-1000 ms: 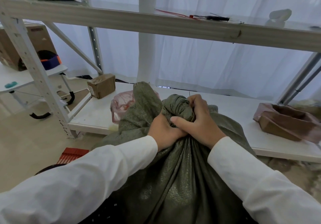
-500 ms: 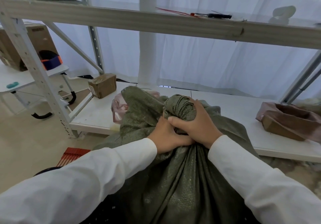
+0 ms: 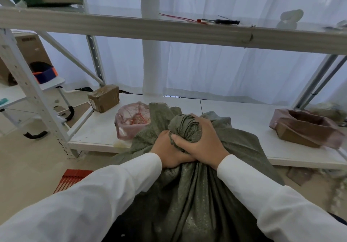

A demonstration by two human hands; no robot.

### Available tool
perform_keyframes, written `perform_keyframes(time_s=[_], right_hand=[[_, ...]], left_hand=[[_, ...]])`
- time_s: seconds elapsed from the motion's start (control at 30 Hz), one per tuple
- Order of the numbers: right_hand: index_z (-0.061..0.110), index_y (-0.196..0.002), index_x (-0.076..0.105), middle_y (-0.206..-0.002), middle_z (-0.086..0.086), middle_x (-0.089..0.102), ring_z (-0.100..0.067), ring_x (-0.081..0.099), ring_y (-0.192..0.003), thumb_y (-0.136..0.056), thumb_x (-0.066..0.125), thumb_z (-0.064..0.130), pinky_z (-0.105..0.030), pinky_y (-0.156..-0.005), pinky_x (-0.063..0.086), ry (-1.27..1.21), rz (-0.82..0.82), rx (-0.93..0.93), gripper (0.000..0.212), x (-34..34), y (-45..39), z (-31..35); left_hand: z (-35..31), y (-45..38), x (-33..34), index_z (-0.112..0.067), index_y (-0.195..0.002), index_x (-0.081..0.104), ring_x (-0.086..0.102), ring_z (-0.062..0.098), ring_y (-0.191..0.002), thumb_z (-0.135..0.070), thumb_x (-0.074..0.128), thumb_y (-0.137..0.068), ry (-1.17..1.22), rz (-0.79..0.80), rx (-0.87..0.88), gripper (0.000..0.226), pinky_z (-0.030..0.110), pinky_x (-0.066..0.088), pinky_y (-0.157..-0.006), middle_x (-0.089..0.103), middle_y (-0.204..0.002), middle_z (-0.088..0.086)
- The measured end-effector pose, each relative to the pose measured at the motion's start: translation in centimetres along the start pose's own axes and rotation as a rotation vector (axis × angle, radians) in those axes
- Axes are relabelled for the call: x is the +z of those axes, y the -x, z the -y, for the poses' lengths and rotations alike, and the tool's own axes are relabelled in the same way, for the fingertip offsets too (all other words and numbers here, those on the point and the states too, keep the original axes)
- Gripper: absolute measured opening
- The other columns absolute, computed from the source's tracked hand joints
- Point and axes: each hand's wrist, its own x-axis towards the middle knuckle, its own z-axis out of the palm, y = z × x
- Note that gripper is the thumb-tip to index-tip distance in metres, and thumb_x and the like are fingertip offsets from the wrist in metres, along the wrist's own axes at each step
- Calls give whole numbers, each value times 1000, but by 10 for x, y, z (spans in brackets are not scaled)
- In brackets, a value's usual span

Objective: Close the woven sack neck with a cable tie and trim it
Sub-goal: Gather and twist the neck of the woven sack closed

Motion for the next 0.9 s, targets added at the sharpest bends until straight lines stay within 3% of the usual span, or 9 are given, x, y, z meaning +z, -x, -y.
perform_keyframes(time_s=[0.1,0.2,0.3,0.43,0.53,0.63,0.73,0.83,0.9], right_hand=[[20,-109,56,-105,2,59,-15,45,-109,-62,78,46,-38,-102,37,92,130,-43,57,-11,1,1],[39,-129,38,-134,14,40,-6,26,-131,-50,75,62,-33,-113,16,220,284,-123,90,-31,-5,-8],[55,-138,13,-155,14,11,-10,-8,-144,-36,69,78,-44,-117,-6,460,494,-45,119,-55,-15,-33],[53,-137,-16,-158,3,-10,-17,-18,-144,-23,70,77,-50,-117,-3,599,579,97,145,-77,-20,-49],[41,-142,-20,-158,-2,-10,-16,-16,-144,-22,70,73,-47,-118,-2,627,593,165,153,-90,-19,-36],[54,-140,-2,-157,5,8,-11,8,-144,-24,75,71,-40,-118,12,285,647,182,140,-103,-15,-8],[60,-121,38,-140,11,42,-1,44,-126,-38,79,63,-29,-107,35,-140,576,230,93,-98,-5,21],[41,-100,60,-105,11,59,-3,54,-97,-57,78,51,-11,-82,38,258,200,108,48,-65,1,23],[31,-83,62,-90,7,61,-11,52,-86,-67,72,42,-17,-66,35,429,-1,62,22,-47,-2,18]], left_hand=[[-2,3,5,-12,-115,61,57,26,-111,-56,52,-63,-64,-73,-4,69,43,46,-98,64,-116,9],[-4,3,12,-6,-115,59,53,31,-115,-53,52,-65,-109,-146,-40,69,48,43,-99,61,-118,16],[-15,1,18,-29,-133,45,30,17,-136,-65,37,-60,-379,-189,-4,82,46,15,-115,44,-141,-5],[-31,-4,23,-47,-135,26,19,2,-137,-63,43,-62,-328,-156,112,77,48,9,-112,30,-141,-27],[-23,-10,26,-38,-135,38,30,8,-133,-62,45,-62,-253,-195,103,78,48,18,-112,44,-140,-14],[-25,-13,23,-33,-132,45,32,13,-132,-64,42,-58,-239,-205,50,81,41,16,-112,46,-140,-7],[-31,-11,25,-33,-129,47,33,14,-130,-62,41,-60,-253,-208,5,75,44,17,-112,48,-137,-8],[-32,-10,33,-34,-129,44,30,14,-132,-48,57,-73,-328,-196,-63,59,41,12,-113,45,-136,-10],[-32,-11,35,-32,-127,47,32,15,-132,-39,62,-75,-326,-227,-96,54,42,15,-113,47,-134,-8]])
